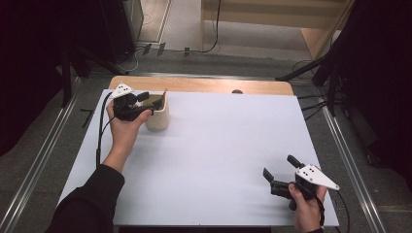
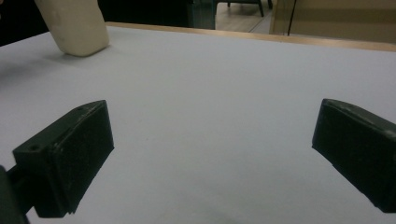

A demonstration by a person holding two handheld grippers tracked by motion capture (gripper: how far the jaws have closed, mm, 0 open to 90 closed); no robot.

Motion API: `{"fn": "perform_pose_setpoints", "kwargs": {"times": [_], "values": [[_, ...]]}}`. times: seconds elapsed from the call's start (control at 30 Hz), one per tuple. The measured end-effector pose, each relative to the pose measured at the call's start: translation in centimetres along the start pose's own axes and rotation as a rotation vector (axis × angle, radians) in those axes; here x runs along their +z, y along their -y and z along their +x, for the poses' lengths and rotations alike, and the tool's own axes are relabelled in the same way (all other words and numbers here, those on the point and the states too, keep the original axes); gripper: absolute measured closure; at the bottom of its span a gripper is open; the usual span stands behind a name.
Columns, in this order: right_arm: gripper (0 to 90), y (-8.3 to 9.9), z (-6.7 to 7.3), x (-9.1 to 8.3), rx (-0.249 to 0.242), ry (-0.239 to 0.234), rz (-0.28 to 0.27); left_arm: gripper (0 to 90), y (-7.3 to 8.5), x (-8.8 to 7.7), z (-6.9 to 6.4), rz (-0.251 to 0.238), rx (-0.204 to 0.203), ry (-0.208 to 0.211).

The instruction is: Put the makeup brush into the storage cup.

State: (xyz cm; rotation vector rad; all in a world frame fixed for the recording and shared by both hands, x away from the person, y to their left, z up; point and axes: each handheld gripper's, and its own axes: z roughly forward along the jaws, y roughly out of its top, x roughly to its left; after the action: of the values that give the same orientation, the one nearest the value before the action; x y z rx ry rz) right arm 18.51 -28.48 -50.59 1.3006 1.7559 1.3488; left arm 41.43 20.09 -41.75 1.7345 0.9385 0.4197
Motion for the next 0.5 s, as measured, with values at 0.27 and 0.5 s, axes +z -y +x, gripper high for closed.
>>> {"fn": "perform_pose_setpoints", "kwargs": {"times": [0.27,0.5], "values": [[0.0,0.0,0.0,0.0,-0.001,0.0,0.0,2.2,0.2,-1.2,-0.4,-0.008,0.004,-0.001],[0.0,0.0,0.0,0.0,-0.003,0.003,-0.003,0.0,0.5,-2.5,-0.4,-0.025,0.011,0.007]]}}
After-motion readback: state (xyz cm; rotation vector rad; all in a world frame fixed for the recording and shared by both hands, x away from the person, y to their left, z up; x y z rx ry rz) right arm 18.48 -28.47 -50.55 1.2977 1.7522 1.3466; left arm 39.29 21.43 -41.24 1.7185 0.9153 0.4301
